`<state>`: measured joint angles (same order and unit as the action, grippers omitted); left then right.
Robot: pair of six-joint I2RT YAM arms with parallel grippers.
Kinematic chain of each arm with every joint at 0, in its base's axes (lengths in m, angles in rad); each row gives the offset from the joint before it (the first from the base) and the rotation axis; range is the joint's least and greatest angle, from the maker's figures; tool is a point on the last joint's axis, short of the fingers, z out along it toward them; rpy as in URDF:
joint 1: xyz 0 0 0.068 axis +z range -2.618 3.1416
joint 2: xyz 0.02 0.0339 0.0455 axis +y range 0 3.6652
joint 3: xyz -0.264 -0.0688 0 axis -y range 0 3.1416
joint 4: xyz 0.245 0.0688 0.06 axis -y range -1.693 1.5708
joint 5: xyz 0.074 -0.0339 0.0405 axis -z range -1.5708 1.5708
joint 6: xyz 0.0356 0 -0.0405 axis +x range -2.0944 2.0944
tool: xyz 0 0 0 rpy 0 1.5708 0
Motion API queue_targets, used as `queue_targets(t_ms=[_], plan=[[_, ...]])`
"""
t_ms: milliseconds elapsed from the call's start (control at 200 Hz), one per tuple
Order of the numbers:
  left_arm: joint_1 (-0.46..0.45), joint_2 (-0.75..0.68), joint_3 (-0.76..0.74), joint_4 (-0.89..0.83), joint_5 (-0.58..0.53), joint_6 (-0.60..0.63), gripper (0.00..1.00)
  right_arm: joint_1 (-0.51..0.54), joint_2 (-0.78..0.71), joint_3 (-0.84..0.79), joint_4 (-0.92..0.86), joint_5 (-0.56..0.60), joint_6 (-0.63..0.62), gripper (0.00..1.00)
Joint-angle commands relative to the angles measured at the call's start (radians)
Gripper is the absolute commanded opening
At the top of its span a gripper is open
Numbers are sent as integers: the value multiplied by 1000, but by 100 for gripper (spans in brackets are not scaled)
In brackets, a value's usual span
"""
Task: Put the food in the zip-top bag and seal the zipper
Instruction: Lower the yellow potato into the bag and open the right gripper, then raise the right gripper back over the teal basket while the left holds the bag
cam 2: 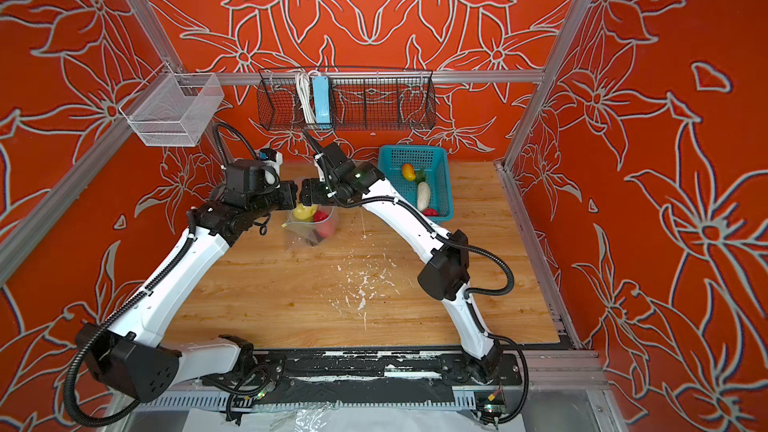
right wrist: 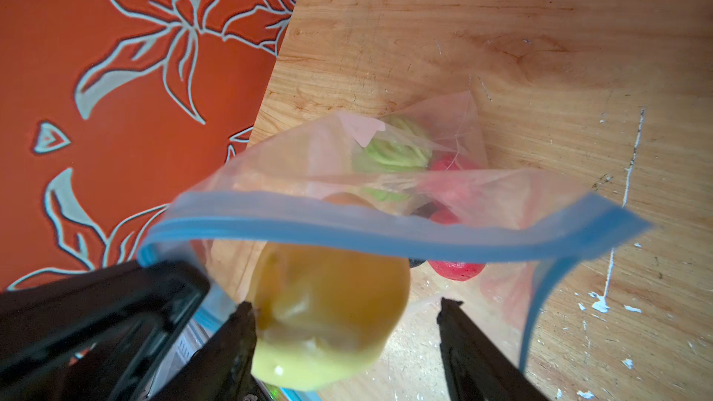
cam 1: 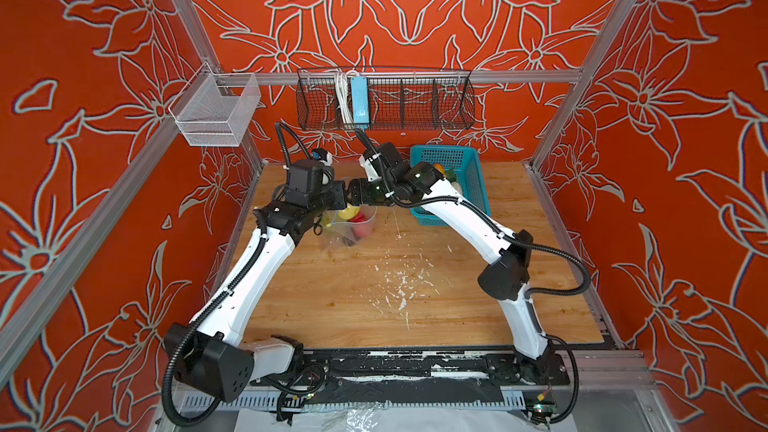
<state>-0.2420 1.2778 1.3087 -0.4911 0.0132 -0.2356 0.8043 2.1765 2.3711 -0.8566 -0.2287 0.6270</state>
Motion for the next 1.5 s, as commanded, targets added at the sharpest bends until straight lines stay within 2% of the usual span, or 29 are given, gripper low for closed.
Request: queue_targets(t_ms=[0,581,981,1496], plan=[[4,-30,-9,19,8,-4,0,4,-45,32,-20,39,-14,75],[4,-36,-11,22,10,-5,0,1,-80,100,-103,129,-50,76],[4,-33,-11,22,10,-7,0,-35,-147,-31,-87,147,-63,76],[4,-28,-11,20,10,-5,0,-146,-202,-124,-132,190,-66,80]])
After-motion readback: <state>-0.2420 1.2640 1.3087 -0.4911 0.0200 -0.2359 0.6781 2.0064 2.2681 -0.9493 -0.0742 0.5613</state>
